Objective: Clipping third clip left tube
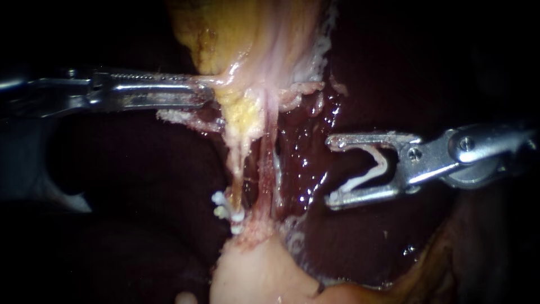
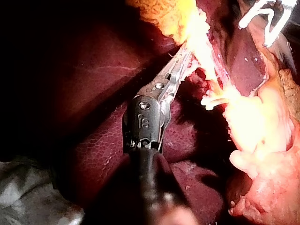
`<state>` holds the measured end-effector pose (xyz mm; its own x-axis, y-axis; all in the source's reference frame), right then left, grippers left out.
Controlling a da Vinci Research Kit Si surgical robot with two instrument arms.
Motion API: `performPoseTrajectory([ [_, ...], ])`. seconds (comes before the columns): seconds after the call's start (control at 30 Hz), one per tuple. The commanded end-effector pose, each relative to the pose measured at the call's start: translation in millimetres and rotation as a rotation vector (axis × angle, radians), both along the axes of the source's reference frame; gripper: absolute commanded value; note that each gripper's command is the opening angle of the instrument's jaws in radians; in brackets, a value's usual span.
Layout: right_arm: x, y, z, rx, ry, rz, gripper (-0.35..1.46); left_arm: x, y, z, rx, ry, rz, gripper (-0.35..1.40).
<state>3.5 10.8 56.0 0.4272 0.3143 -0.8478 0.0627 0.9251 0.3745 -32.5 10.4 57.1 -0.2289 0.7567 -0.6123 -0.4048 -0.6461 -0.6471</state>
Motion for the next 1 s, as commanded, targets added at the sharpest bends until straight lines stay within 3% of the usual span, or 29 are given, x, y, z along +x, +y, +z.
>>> performPoseTrajectory([
  [0.03,0.0,0.0,0.0,0.0,0.0,0.001,0.5,0.4,0.2,-0.4,0.002,-0.003,0.003,-0.35],
  [0.17,0.0,0.0,0.0,0.001,0.001,-0.001,0.5,2.1,1.2,-2.2,0.014,-0.006,0.009,-0.35],
  [0.3,-0.1,0.0,0.0,0.001,0.002,-0.002,0.5,4.4,2.6,-4.9,0.015,-0.015,-0.02,-0.35],
  [0.43,0.0,0.0,0.0,0.002,0.003,-0.004,0.5,6.2,3.1,-6.9,0.017,-0.015,-0.039,-0.35],
  [0.73,2.9,-1.5,-0.2,0.027,0.029,-0.032,0.5,6.1,3.0,-6.8,0.015,-0.015,-0.043,-0.35],
  [1.0,9.3,-4.1,2.1,0.175,0.067,-0.002,0.5,6.1,2.9,-6.7,0.014,-0.015,-0.044,-0.35],
])
